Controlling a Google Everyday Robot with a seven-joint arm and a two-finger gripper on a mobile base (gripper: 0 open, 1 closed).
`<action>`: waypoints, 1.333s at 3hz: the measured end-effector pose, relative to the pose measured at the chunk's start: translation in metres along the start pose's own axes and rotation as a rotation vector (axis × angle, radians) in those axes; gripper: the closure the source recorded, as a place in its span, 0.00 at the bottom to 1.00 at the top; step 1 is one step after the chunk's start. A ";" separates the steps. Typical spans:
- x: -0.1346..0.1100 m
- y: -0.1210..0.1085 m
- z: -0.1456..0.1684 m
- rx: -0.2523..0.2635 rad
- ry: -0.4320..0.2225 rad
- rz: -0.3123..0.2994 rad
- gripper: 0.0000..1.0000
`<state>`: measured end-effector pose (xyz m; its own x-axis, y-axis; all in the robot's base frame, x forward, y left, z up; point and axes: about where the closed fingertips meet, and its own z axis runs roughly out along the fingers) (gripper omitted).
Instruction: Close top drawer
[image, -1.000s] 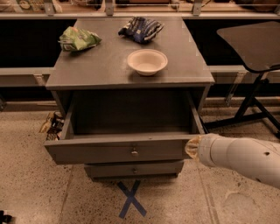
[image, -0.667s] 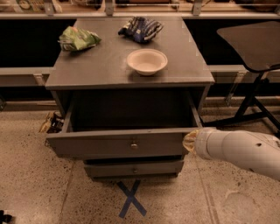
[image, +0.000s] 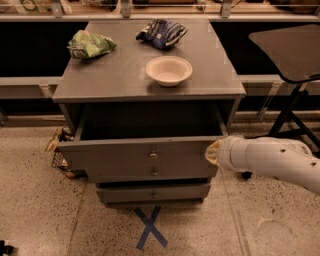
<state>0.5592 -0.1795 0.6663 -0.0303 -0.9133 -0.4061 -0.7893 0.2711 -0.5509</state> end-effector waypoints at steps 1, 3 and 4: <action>-0.015 -0.020 0.025 -0.015 -0.018 -0.026 1.00; -0.027 -0.039 0.045 -0.033 -0.027 -0.056 1.00; -0.019 -0.060 0.050 -0.050 -0.022 -0.077 1.00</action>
Offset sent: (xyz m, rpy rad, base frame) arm 0.0689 0.0329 -0.0009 -0.0062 0.0046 0.0749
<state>0.6382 -0.1631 0.6706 0.0445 -0.9239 -0.3799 -0.8183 0.1844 -0.5444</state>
